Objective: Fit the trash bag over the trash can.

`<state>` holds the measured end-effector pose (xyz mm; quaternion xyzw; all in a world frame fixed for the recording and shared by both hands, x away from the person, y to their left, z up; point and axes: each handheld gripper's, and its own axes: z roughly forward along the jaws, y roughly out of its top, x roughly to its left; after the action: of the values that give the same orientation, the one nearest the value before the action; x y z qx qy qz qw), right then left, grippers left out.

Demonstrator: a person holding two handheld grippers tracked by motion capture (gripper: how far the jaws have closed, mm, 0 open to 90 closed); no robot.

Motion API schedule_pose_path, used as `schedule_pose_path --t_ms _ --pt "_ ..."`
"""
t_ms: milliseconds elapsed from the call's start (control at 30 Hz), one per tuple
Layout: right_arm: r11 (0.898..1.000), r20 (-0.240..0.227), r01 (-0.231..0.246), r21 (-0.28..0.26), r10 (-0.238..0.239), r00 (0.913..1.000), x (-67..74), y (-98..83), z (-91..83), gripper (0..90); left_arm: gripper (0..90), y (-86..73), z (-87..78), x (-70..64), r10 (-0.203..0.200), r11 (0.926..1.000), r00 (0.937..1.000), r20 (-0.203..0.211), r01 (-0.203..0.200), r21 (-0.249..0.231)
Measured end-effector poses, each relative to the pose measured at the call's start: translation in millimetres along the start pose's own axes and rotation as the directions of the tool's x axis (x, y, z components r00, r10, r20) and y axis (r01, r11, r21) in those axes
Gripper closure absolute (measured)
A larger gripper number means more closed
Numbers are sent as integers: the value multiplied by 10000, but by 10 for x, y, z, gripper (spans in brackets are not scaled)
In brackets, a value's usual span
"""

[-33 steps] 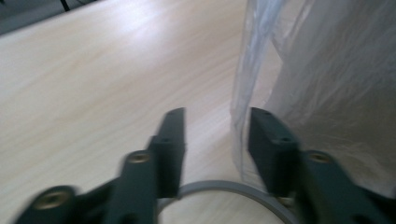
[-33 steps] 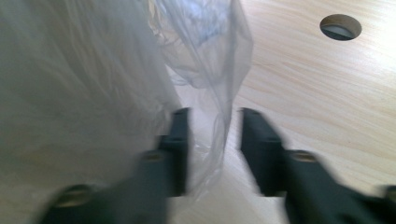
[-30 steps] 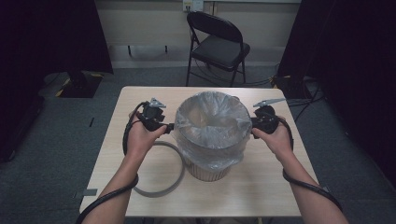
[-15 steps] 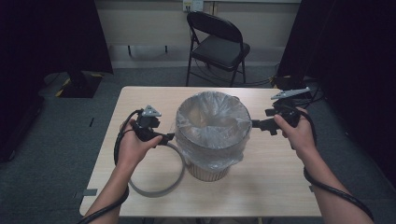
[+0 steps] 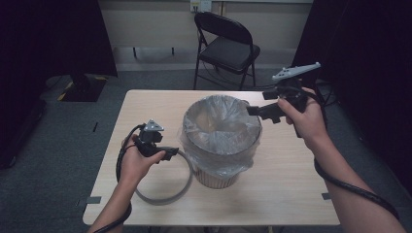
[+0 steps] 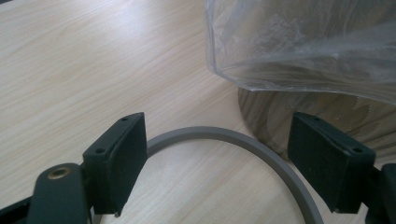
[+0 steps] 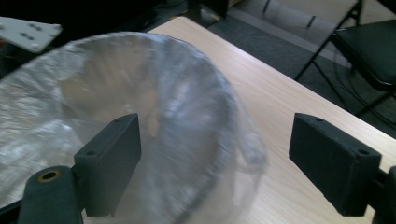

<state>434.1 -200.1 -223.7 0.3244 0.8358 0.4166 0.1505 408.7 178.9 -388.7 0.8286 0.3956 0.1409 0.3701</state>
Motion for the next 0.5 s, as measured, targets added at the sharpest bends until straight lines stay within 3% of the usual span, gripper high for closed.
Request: schedule_pose_path --t_ms 133,200,400,500 --pt "9998 -588 186 -35 -188 9981 150 131 146 165 198 -16 20 -22 -93 9999 9999 89 93 -42" --pt "9986 -835 517 65 -510 9952 231 172 221 165 198 -25 26 -36 -73 10000 9999 113 73 -22" --pt "9916 -1852 1153 585 -1028 9773 419 139 362 167 198 -73 25 -22 -41 10000 10000 69 41 17" --pt "9875 -2083 1342 824 -1146 9713 477 102 408 167 198 -93 26 -21 -88 10000 10000 -7 88 36"
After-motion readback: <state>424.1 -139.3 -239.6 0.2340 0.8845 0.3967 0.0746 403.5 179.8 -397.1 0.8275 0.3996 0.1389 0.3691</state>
